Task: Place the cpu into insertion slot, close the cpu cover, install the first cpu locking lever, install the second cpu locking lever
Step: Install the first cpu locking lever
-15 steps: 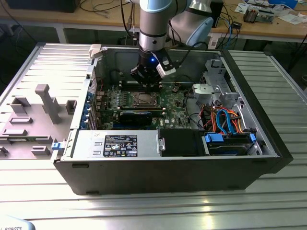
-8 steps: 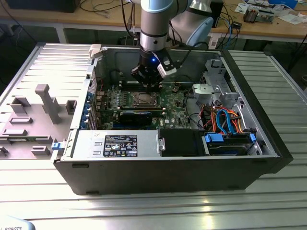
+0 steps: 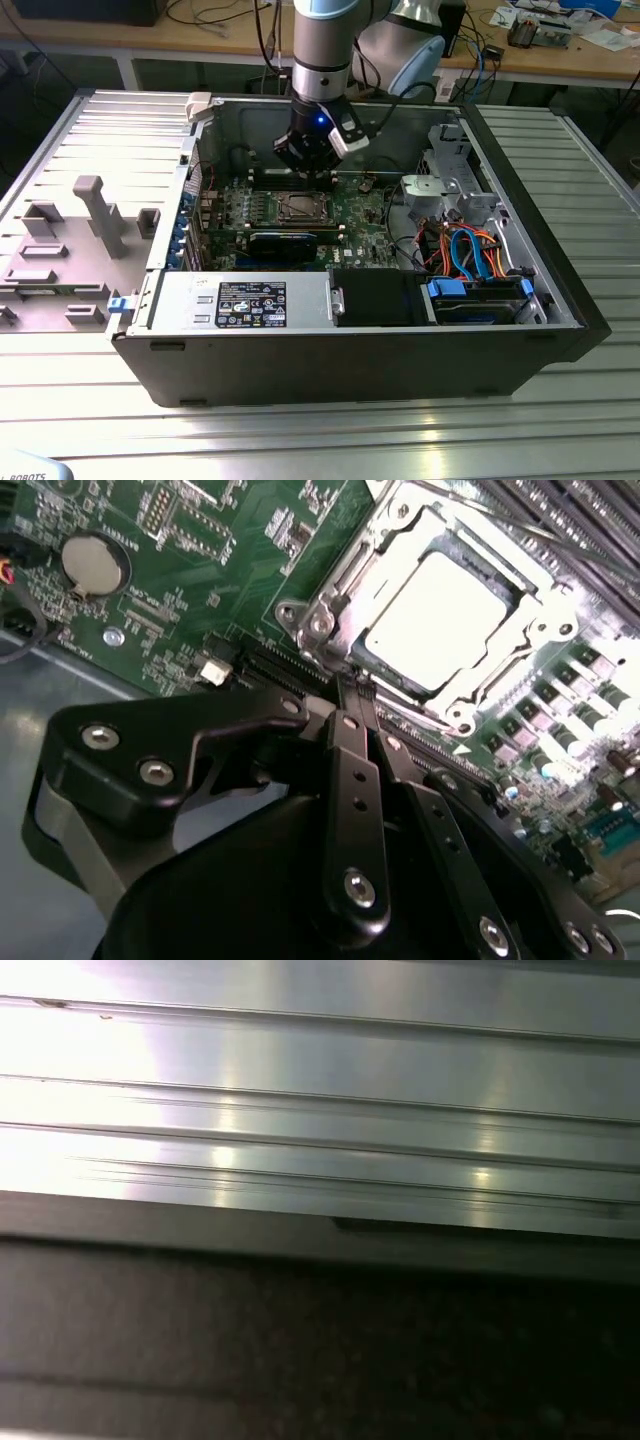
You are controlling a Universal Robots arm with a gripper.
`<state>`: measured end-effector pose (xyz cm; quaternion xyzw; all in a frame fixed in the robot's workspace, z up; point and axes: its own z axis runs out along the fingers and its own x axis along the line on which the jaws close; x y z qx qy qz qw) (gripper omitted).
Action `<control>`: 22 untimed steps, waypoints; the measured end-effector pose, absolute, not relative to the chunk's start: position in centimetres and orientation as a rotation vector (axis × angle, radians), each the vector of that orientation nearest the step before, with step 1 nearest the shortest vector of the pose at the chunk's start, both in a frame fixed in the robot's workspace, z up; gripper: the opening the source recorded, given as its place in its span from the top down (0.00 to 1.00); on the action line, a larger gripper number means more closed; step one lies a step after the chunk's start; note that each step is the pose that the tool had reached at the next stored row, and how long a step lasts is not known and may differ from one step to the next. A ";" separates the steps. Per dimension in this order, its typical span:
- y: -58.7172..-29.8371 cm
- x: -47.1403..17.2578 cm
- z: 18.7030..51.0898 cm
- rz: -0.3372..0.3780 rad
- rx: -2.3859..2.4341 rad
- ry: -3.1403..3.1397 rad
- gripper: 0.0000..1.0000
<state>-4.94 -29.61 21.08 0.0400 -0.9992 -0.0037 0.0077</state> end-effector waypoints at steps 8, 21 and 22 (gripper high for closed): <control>-31.4 -4.9 21.1 -0.012 0.125 -3.124 0.89; -33.5 -4.9 21.1 -0.011 0.125 -3.123 0.89; -33.5 -4.9 21.1 -0.012 0.125 -3.124 0.89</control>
